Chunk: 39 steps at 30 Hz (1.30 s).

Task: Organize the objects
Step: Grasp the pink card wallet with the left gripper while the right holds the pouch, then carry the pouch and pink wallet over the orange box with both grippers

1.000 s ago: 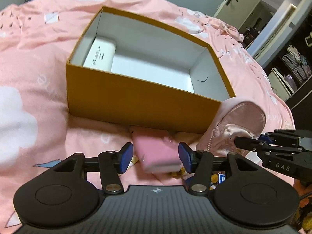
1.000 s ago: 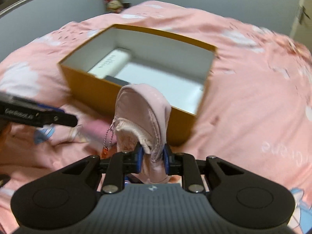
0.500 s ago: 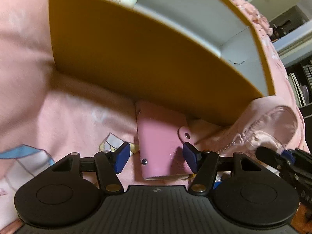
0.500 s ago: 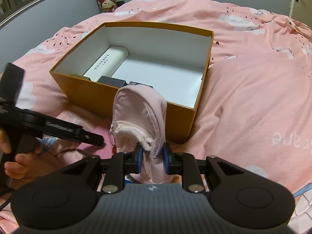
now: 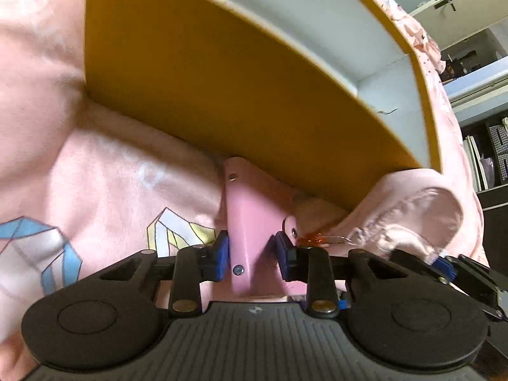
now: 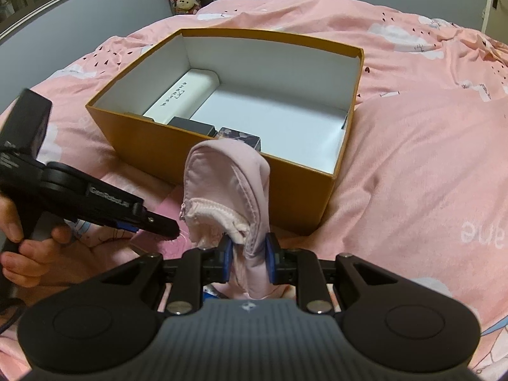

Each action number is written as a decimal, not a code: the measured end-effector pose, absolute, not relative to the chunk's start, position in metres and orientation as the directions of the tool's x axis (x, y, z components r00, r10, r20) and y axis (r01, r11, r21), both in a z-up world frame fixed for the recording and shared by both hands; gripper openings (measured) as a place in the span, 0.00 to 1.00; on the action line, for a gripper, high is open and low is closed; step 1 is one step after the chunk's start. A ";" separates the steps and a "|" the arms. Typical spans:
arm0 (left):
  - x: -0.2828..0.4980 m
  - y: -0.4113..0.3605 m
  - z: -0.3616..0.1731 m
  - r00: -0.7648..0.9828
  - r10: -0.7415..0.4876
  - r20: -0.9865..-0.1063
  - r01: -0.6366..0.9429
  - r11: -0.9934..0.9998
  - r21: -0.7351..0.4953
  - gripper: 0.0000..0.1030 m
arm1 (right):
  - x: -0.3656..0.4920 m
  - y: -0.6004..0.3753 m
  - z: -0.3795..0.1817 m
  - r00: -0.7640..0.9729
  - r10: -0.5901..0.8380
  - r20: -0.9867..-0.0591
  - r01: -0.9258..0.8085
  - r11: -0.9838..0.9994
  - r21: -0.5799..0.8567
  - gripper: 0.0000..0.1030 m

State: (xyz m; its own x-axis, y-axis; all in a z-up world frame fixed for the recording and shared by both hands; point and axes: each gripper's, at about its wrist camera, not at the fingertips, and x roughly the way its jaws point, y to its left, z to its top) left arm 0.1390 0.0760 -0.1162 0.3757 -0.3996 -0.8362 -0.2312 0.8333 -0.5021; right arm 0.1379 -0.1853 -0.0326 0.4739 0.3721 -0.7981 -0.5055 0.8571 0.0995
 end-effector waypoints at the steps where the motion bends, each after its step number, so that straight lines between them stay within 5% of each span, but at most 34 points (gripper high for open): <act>1: 0.135 0.076 -0.112 0.383 -0.402 -0.831 -0.224 0.833 -0.506 0.28 | 0.137 -0.186 -0.031 0.475 0.372 -0.798 -0.507 0.856 0.097 0.21; 6: 0.116 0.078 -0.091 0.414 -0.406 -0.815 -0.205 0.830 -0.518 0.19 | 0.134 -0.187 -0.024 0.474 0.384 -0.793 -0.521 0.848 0.099 0.21; 21: 0.078 0.082 -0.009 0.613 -0.407 -0.678 -0.054 0.834 -0.549 0.17 | 0.118 -0.194 0.023 0.511 0.496 -0.702 -0.576 0.803 0.149 0.20; 31: 0.101 0.089 0.038 0.766 -0.346 -0.542 -0.004 0.840 -0.542 0.17 | 0.146 -0.196 0.070 0.578 0.569 -0.585 -0.563 0.797 0.219 0.20; 39: 0.148 0.103 0.031 0.809 -0.237 -0.538 -0.070 0.870 -0.489 0.17 | 0.215 -0.176 0.058 0.540 0.565 -0.624 -0.495 0.813 0.307 0.20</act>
